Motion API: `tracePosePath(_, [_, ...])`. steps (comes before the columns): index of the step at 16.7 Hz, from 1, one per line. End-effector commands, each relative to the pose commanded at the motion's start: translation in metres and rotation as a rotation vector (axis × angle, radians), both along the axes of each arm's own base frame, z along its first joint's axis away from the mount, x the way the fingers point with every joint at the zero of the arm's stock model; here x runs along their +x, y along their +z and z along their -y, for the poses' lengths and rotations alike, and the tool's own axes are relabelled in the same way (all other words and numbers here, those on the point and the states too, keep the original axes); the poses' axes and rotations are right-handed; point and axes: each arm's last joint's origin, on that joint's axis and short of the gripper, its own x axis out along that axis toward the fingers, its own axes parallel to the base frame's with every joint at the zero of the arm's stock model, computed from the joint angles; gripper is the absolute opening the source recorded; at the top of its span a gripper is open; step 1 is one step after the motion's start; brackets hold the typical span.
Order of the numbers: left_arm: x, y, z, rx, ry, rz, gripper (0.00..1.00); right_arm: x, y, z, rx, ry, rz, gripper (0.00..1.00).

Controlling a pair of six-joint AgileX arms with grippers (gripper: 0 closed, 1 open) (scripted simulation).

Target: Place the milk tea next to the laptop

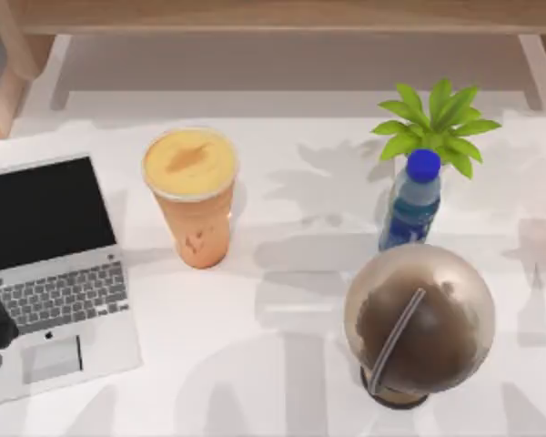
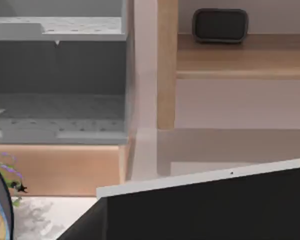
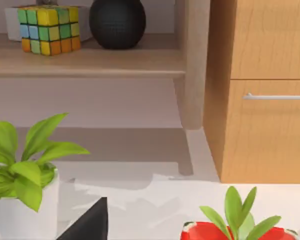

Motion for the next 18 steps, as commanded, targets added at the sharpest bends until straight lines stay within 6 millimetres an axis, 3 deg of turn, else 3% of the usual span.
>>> tracePosePath(4, [0.001, 0.003, 0.001, -0.003, 0.001, 0.008, 1.00, 0.000, 0.000, 0.000, 0.000, 0.000, 0.000, 1.00])
tracePosePath(10, [0.020, 0.027, 0.017, -0.043, -0.013, 0.044, 1.00, 0.000, 0.000, 0.000, 0.000, 0.000, 0.000, 1.00])
tracePosePath(14, [0.045, 0.033, 0.044, -0.074, -0.024, 0.028, 1.00, 0.000, 0.000, 0.000, 0.000, 0.000, 0.000, 1.00])
tracePosePath(18, [0.068, 0.018, 0.084, -0.072, -0.028, -0.029, 1.00, 0.000, 0.000, 0.000, 0.000, 0.000, 0.000, 1.00])
